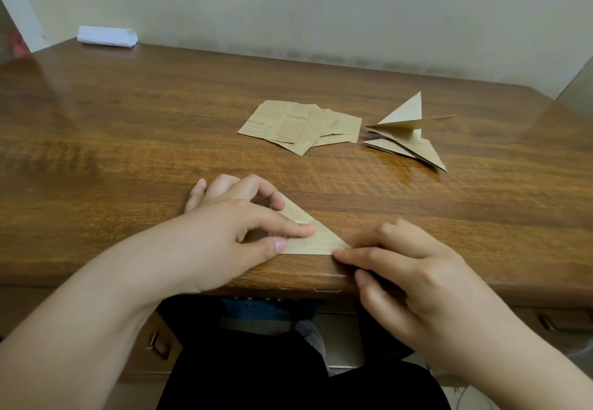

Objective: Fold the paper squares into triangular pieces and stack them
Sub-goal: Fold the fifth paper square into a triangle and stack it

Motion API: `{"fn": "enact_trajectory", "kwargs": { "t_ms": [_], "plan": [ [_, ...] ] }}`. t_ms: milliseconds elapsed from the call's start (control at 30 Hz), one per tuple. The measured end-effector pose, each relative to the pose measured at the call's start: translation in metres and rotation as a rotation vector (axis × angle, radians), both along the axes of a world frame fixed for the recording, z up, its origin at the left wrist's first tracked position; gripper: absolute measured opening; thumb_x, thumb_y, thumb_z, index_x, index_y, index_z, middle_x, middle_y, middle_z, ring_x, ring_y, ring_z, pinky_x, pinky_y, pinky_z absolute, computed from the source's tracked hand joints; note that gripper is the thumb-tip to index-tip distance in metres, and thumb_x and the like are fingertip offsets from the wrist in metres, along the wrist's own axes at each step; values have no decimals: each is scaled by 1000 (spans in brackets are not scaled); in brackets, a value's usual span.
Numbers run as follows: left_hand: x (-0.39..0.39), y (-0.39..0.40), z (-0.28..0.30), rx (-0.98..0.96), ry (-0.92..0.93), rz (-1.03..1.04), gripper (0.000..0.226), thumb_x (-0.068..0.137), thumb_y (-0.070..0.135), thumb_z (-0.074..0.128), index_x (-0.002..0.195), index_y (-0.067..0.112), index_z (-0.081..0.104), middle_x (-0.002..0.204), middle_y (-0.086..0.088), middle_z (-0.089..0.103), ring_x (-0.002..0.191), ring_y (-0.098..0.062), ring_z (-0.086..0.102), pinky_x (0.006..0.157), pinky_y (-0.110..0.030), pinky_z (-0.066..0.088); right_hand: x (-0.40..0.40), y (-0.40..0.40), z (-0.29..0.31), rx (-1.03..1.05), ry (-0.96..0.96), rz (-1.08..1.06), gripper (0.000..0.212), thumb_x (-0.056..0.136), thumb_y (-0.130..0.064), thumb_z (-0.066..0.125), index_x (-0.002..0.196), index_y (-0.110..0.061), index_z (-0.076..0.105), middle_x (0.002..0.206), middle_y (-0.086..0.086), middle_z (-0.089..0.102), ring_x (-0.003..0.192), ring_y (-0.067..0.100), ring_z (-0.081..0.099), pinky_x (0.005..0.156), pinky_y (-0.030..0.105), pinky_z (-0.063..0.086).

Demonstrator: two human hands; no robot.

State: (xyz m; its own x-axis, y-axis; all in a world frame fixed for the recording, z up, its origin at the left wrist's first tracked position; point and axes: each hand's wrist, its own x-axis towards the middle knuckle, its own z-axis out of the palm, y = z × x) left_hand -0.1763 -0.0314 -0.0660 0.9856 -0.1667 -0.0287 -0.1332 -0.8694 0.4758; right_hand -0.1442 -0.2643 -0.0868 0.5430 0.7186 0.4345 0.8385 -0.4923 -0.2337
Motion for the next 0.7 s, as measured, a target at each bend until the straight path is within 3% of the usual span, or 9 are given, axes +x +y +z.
{"fn": "enact_trajectory", "kwargs": {
  "t_ms": [167,233,333,467,600,700],
  "plan": [
    [-3,-2,-3,2,-36,13,27,88,46,48,97,71,49,113,36,33,119,7,17,116,-48,-8,-3,-4,-5,75,-34,-44,26,88,-20,51,102,-14,72,95,-6,62,84,9,53,81,14,40],
    [-6,-2,-8,-76,-146,42,19,85,47,53,93,64,58,113,35,38,119,8,24,115,-48,-12,-5,-5,-7,74,-59,-60,26,88,-22,52,102,-14,73,95,-6,63,84,11,54,80,19,41],
    [-12,1,-22,-54,-420,-5,20,82,50,50,84,43,69,107,30,49,111,3,40,115,-55,3,-6,-4,-9,38,-98,-86,24,88,-25,53,98,-15,72,96,-6,62,87,14,55,77,30,43],
    [-27,2,-37,106,-597,-143,30,88,42,51,91,20,72,98,12,65,104,-9,55,111,-57,21,-6,-2,-14,23,-100,-62,23,89,-30,54,96,-14,68,104,-6,61,101,13,55,89,26,41],
    [-42,-4,-48,98,-746,-150,16,88,24,60,88,15,73,90,5,67,90,-11,61,106,-53,33,-8,0,-17,41,-119,-48,23,89,-35,58,92,-14,67,99,-4,63,95,15,58,87,26,40],
    [-45,-11,-39,1,-727,-81,17,87,21,58,78,17,71,78,11,64,77,-6,59,103,-46,37,-11,5,-14,59,-150,-34,21,91,-34,57,90,-16,68,88,-5,61,82,15,54,77,29,40]
  ]
}}
